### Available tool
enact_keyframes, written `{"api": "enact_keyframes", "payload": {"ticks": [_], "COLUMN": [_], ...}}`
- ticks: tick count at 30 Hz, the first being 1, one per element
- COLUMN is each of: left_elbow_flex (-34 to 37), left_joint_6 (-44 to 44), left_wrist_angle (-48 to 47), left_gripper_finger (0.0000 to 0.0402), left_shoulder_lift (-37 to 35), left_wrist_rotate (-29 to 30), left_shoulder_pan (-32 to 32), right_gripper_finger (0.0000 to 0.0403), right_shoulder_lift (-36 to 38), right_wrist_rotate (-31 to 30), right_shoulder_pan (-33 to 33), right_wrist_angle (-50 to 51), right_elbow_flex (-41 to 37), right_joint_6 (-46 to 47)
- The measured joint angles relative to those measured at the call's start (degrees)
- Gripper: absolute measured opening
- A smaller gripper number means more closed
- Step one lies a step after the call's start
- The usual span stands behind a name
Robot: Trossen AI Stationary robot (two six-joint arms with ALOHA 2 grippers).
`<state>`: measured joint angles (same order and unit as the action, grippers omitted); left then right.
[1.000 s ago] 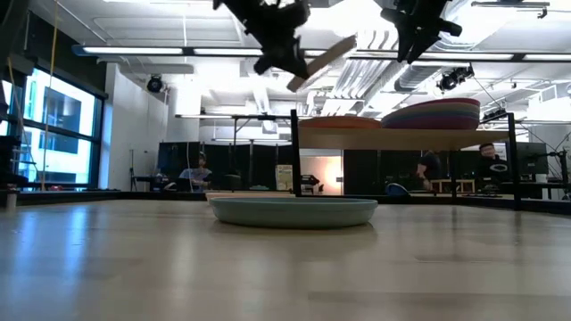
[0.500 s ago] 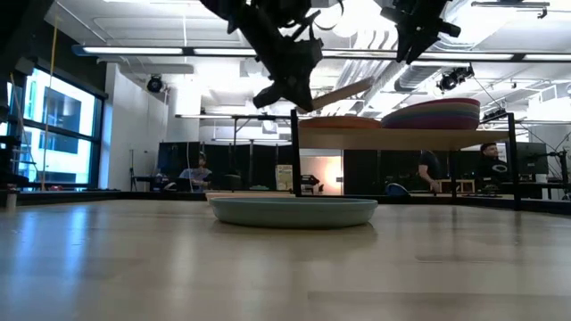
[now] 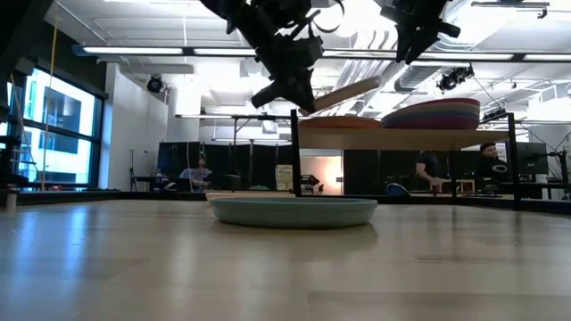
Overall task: Place and stack plates onto a shelf
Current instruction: Stack the white plate on the brown plate on the shelf
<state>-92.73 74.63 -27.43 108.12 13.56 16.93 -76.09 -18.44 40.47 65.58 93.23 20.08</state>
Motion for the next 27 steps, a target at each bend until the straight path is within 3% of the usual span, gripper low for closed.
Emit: {"api": "enact_keyframes", "payload": {"ticks": [18, 27], "left_elbow_flex": [0.00, 0.00], "left_joint_6": [-1.04, -3.07], "left_wrist_angle": [-3.71, -2.77], "left_gripper_finger": [0.0002, 0.0036], "left_shoulder_lift": [0.00, 0.00], "left_wrist_rotate": [1.81, 1.55], "left_shoulder_pan": [-0.11, -0.11], "right_gripper_finger": [0.0105, 0.0105], "right_shoulder_lift": [0.00, -0.02], "right_wrist_rotate": [2.14, 2.58], "right_shoulder_pan": [0.00, -0.02], "right_wrist_angle": [-0.02, -0.04], "right_elbow_flex": [0.00, 0.02], "right_joint_6": [0.02, 0.02]}}
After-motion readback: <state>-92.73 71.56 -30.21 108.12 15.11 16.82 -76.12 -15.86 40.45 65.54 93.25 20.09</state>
